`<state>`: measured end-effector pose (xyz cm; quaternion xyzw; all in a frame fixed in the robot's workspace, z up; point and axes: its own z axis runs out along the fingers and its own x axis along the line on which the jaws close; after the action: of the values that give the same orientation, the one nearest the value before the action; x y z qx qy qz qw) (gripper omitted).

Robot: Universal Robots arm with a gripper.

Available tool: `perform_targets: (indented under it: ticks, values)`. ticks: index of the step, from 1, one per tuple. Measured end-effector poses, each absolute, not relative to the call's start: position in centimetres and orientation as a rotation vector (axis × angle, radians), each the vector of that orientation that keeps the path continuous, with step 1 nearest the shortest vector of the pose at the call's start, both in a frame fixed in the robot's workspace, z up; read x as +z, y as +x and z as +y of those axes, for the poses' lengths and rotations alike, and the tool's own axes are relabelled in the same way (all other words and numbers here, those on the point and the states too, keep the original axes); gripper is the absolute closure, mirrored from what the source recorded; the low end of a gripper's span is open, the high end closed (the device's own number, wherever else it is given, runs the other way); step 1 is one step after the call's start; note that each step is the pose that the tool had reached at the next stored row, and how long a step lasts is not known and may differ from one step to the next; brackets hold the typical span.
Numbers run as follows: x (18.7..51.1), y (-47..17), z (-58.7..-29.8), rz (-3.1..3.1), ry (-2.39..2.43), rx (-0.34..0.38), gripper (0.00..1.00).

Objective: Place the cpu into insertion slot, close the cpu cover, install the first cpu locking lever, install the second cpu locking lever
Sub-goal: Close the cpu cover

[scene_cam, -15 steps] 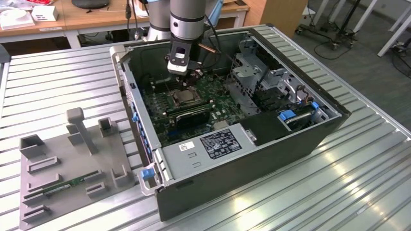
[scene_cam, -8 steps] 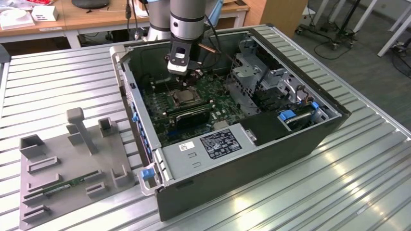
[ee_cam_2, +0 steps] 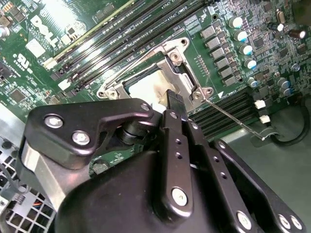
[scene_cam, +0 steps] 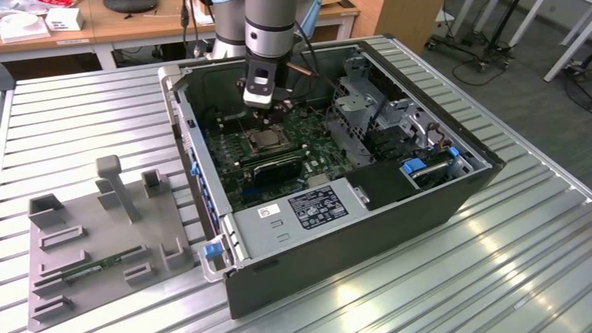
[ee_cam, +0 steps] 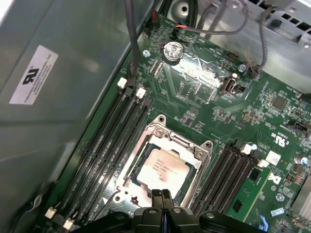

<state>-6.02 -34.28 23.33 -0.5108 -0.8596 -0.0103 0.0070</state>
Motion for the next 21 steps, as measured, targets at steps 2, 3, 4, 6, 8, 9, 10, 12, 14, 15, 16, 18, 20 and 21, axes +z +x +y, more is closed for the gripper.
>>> perform_targets:
  ticks: [2, 3, 4, 6, 8, 9, 10, 12, 14, 15, 16, 18, 20, 21]
  values:
    - [23.33, -6.02, -34.28, -2.713, -1.555, -0.032, 0.89]
    - [23.33, -6.02, -34.28, -2.728, -1.528, -0.032, 0.89]
    - [23.33, -6.02, -34.28, -2.742, -1.503, -0.032, 0.89]
    - [23.32, -6.02, -34.28, -2.768, -1.453, -0.031, 0.89]
    - [23.31, -6.02, -34.28, -2.794, -1.403, -0.031, 0.89]
    - [23.30, -6.02, -34.28, -2.807, -1.376, -0.030, 0.89]
    - [23.30, -6.02, -34.28, -2.819, -1.350, -0.030, 0.89]
    - [23.29, -6.02, -34.28, -2.843, -1.299, -0.030, 0.89]
    - [23.27, -6.02, -34.28, -2.865, -1.248, -0.029, 0.89]
    - [23.27, -6.02, -34.28, -2.876, -1.222, -0.029, 0.89]
    - [23.26, -6.02, -34.28, -2.887, -1.196, -0.029, 0.89]
    - [23.25, -6.02, -34.28, -2.909, -1.141, -0.028, 0.89]
    - [23.24, -6.02, -34.28, -2.928, -1.088, -0.028, 0.89]
    - [23.23, -6.02, -34.28, -2.938, -1.062, -0.028, 0.89]
